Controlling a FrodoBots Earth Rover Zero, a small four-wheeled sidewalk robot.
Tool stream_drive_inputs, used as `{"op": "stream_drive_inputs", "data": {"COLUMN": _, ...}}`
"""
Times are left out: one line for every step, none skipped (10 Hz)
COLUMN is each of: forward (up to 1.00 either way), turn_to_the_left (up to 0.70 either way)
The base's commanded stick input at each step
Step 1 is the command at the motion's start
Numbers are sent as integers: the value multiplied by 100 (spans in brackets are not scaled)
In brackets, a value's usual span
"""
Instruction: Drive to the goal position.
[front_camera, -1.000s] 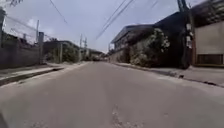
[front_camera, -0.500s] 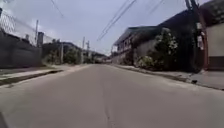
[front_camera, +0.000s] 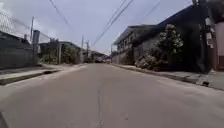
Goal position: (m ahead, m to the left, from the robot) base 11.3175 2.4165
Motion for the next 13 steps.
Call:
{"op": "stream_drive_inputs", "data": {"forward": 100, "turn_to_the_left": 0}}
{"op": "stream_drive_inputs", "data": {"forward": 100, "turn_to_the_left": 0}}
{"op": "stream_drive_inputs", "data": {"forward": 100, "turn_to_the_left": 0}}
{"op": "stream_drive_inputs", "data": {"forward": 100, "turn_to_the_left": 0}}
{"op": "stream_drive_inputs", "data": {"forward": 100, "turn_to_the_left": 0}}
{"op": "stream_drive_inputs", "data": {"forward": 100, "turn_to_the_left": 0}}
{"op": "stream_drive_inputs", "data": {"forward": 100, "turn_to_the_left": 0}}
{"op": "stream_drive_inputs", "data": {"forward": 100, "turn_to_the_left": 0}}
{"op": "stream_drive_inputs", "data": {"forward": 100, "turn_to_the_left": 0}}
{"op": "stream_drive_inputs", "data": {"forward": 100, "turn_to_the_left": 0}}
{"op": "stream_drive_inputs", "data": {"forward": 100, "turn_to_the_left": 0}}
{"op": "stream_drive_inputs", "data": {"forward": 100, "turn_to_the_left": 0}}
{"op": "stream_drive_inputs", "data": {"forward": 100, "turn_to_the_left": 0}}
